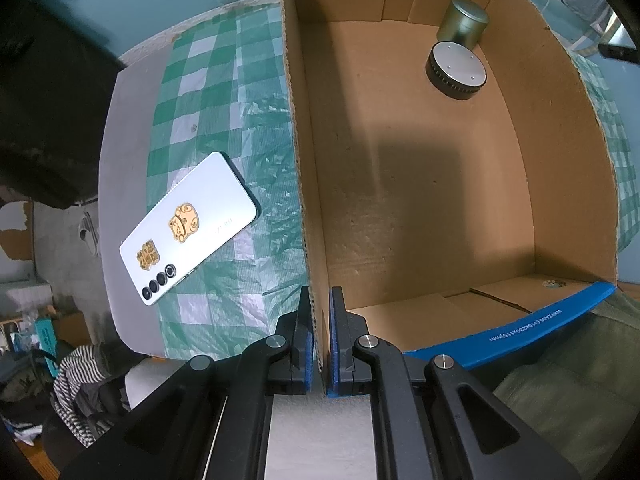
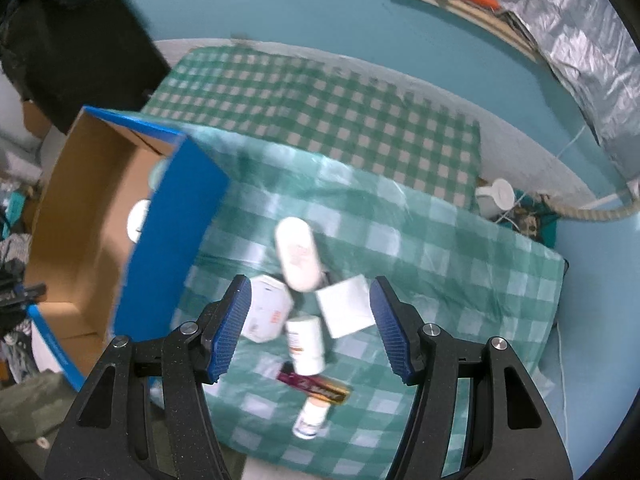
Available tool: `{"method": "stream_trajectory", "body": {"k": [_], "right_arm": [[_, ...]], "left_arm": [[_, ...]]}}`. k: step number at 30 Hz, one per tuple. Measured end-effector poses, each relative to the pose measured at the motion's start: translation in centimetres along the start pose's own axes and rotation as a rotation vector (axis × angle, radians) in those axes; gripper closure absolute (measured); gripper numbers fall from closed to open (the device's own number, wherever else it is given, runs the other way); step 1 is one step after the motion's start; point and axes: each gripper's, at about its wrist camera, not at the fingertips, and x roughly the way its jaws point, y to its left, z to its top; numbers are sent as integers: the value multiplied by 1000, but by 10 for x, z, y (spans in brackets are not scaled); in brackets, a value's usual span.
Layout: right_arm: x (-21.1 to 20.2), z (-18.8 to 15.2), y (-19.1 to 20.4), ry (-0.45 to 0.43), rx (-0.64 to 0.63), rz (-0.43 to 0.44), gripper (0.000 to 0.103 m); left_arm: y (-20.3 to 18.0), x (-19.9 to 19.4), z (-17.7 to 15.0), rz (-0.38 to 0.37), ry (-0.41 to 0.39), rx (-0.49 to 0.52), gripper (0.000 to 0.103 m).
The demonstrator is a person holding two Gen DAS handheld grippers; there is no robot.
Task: Organize rigid objects
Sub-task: 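Close the right gripper on the white square plug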
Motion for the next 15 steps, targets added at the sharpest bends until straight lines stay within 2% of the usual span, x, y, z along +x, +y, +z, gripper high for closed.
{"method": "stream_trajectory", "body": {"k": [3,8,15], "right_arm": [[17,-6,-9,25,-9,16,41],[47,-16,-20,64,-49,-27,41],[81,-24,-26,127,-65,-25,41]], "left_arm": [[0,1,-1,2,2,1,96],[0,1,-2,4,5,-7,96],[-1,2,-2,10,8,-16,96]]}}
